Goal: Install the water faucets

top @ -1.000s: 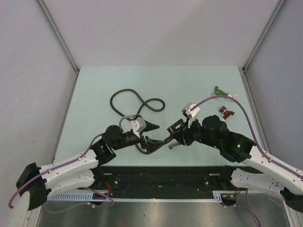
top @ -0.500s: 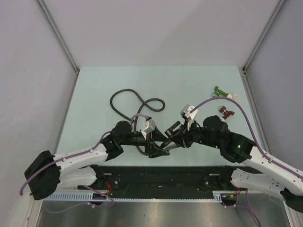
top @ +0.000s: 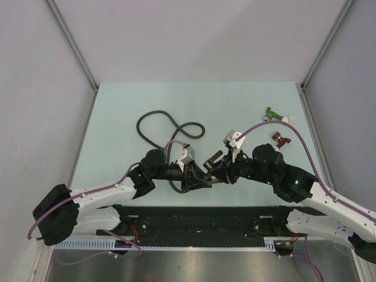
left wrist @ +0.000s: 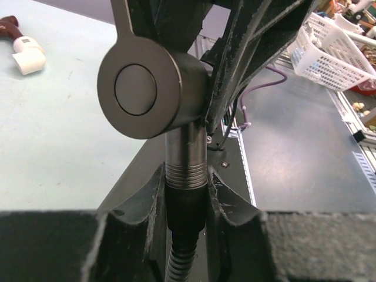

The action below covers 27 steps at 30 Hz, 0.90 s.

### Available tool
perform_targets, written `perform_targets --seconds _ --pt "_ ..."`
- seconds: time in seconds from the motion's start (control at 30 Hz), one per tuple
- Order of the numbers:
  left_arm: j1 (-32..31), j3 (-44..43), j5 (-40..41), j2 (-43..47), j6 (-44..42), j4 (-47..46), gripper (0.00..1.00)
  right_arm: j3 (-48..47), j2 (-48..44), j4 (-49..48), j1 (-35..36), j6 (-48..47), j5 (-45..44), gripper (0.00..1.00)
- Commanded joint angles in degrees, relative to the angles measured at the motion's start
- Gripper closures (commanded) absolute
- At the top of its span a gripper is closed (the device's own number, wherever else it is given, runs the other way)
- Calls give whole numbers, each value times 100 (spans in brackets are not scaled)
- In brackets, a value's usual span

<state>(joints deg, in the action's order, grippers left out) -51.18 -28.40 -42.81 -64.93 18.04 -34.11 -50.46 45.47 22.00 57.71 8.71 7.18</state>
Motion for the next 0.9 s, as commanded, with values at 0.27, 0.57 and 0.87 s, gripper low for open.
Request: perform_targets --seconds 0.27,0.57,0.87 --pt "-1216 -245 4049 876 -923 800 100 -105 251 -539 346 262 -1016 100" --pt "-2739 -596 8649 411 -2313 888 100 -96 462 -442 355 781 -1350 100" --pt "-3504 -1027 10652 -810 -4088 -647 100 -105 673 -354 355 1054 -1474 100"
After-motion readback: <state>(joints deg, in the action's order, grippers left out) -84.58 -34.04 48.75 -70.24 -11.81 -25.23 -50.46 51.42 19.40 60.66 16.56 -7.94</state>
